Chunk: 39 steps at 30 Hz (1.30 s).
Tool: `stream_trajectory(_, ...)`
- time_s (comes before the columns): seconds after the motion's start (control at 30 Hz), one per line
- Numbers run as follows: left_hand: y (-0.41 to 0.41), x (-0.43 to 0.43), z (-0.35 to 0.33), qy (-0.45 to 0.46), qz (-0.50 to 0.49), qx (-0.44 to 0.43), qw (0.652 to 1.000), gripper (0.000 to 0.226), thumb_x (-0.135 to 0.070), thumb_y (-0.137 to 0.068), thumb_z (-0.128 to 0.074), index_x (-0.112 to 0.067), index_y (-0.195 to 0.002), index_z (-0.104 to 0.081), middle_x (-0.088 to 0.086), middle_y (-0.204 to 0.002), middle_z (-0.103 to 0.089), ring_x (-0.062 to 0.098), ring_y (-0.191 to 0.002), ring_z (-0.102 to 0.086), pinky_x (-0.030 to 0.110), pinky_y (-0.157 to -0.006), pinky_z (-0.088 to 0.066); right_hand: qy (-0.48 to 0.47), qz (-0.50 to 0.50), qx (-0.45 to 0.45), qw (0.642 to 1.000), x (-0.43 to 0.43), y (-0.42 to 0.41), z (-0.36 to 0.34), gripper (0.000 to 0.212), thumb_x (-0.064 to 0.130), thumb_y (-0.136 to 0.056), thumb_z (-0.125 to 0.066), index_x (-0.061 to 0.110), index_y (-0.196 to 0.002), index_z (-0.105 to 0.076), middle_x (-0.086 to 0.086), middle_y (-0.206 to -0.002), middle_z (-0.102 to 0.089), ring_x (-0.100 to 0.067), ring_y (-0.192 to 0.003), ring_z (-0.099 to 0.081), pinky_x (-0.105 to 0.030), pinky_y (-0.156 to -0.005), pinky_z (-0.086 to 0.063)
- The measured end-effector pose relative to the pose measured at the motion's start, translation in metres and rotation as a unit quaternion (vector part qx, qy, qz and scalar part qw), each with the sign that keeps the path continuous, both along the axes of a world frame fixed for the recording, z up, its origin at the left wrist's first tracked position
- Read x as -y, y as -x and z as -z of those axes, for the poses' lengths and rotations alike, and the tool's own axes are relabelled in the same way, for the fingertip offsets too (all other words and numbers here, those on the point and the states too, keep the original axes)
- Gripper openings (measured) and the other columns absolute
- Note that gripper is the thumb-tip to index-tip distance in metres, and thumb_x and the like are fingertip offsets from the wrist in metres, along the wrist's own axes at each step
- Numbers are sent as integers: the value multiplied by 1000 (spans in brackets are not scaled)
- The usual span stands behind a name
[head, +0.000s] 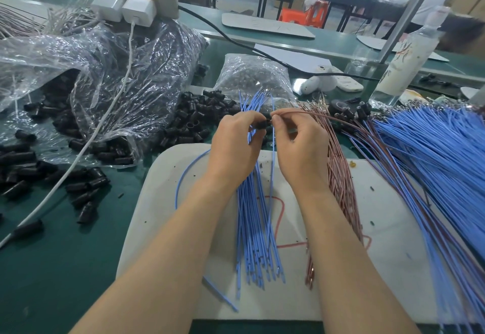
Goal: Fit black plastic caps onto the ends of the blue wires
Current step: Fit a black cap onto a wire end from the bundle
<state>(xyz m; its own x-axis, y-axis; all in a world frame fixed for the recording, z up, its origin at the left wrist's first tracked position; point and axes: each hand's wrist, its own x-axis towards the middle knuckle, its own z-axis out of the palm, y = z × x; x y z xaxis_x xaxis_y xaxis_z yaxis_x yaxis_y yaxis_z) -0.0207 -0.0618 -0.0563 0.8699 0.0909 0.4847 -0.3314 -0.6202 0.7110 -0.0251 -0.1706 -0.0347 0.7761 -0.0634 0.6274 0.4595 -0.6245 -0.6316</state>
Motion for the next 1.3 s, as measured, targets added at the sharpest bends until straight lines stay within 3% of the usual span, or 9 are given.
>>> stream_trajectory(0.1,0,0,1,-25,-6,8,1000,20,-10,-90,-59,-14,-108,-67,-3,-102,-68,12,-95,-46,14,-77,-30,-22,1,-53,998,4,-4,2,14,14,-92,-59,8,-96,-71,6,-85,-64,-4,-76,-58,-4,-74,-41)
stream_trajectory(0.2,1,0,-1,-27,-6,3,1000,20,-13,-90,-59,-16,-109,-66,-3,-103,-68,16,-97,-50,24,-85,-38,-72,-8,-86,994,7,-7,3,11,18,-92,-60,15,-94,-71,19,-77,-62,6,-72,-58,-8,-72,-44)
stream_trajectory(0.3,2,1,-3,-32,-13,-10,999,20,-16,-90,-60,-18,-109,-66,-2,-102,-68,23,-100,-54,39,-91,-41,-82,-6,-84,993,7,-7,4,9,17,-92,-61,18,-90,-69,20,-73,-61,10,-69,-58,-7,-68,-44)
stream_trajectory(0.5,3,0,-3,-32,-16,-6,999,17,-14,-89,-60,-16,-105,-66,-2,-101,-67,22,-100,-52,42,-91,-41,-63,15,-93,994,7,-9,7,17,23,-91,-61,10,-93,-72,5,-81,-68,-10,-80,-63,-24,-79,-51)
stream_trajectory(0.67,2,0,-2,-34,-7,-3,999,16,-13,-90,-59,-15,-105,-65,-3,-100,-66,21,-98,-51,35,-88,-42,-63,34,-101,992,8,-11,9,18,27,-90,-64,12,-86,-72,11,-71,-63,3,-67,-57,-3,-64,-40)
stream_trajectory(0.87,3,0,-1,-37,-4,-2,999,16,-13,-90,-59,-16,-104,-65,-2,-100,-66,21,-97,-53,33,-87,-43,-96,22,-110,989,8,-9,9,15,27,-88,-66,19,-76,-65,16,-64,-59,5,-61,-55,-9,-63,-42)
stream_trajectory(1.03,3,1,-1,-33,2,5,999,14,-13,-89,-59,-14,-102,-65,-2,-97,-64,19,-94,-53,27,-83,-42,-108,23,-97,989,7,-7,9,18,26,-88,-67,16,-73,-64,15,-63,-58,7,-58,-53,-6,-60,-39)
stream_trajectory(1.2,2,1,-1,-20,10,-3,1000,13,-12,-88,-61,-13,-101,-64,-1,-96,-64,19,-92,-55,29,-82,-44,-141,-6,-113,983,4,-9,9,18,23,-90,-64,9,-79,-69,3,-70,-65,-11,-68,-61,-29,-71,-52)
stream_trajectory(1.3,2,1,-1,-9,10,-13,1000,13,-12,-88,-62,-13,-101,-63,-2,-97,-65,18,-92,-54,25,-82,-42,-145,-9,-114,983,3,-9,8,15,19,-91,-62,8,-87,-72,6,-73,-65,-11,-72,-63,-31,-75,-53)
